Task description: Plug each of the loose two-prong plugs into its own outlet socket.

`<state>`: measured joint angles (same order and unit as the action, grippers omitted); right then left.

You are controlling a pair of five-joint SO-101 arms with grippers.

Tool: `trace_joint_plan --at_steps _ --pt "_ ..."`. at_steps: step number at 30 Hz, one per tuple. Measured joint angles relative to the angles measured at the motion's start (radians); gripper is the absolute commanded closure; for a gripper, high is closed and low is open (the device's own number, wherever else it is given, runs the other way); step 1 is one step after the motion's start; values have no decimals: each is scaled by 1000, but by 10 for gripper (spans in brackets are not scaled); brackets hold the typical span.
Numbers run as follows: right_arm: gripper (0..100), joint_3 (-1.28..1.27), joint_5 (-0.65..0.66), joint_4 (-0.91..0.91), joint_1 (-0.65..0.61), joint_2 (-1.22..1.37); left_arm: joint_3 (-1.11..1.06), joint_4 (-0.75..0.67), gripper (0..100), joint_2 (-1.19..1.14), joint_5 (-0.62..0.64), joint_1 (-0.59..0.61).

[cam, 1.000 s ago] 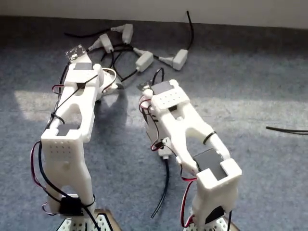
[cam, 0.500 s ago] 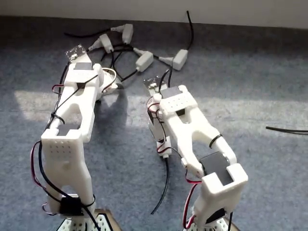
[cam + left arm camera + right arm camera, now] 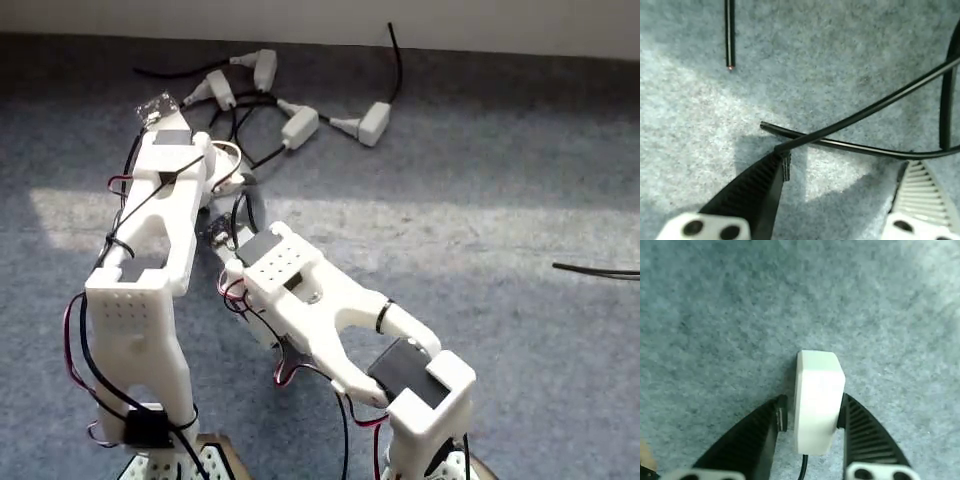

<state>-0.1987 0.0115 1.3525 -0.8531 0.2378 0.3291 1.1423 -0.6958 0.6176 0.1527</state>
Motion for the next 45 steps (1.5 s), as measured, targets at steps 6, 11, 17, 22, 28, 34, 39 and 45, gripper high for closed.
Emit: trace_joint_plan --at_steps 6,11,17,22,28,34,39,45 --pt "836 0 -3 25 0 0 0 0 652 0 0 0" --pt "837 0 29 32 61 0 0 0 652 0 0 0" --pt "995 11 81 40 242 -3 0 0 652 0 0 0" --pt "937 12 84 40 265 -3 0 0 652 0 0 0" --pt "837 12 64 40 262 -2 0 0 652 0 0 0" --pt "828 12 51 40 230 -2 0 0 652 0 0 0" --pt "826 11 43 37 97 -2 0 0 652 0 0 0" --pt "828 11 43 37 21 0 0 0 652 0 0 0"
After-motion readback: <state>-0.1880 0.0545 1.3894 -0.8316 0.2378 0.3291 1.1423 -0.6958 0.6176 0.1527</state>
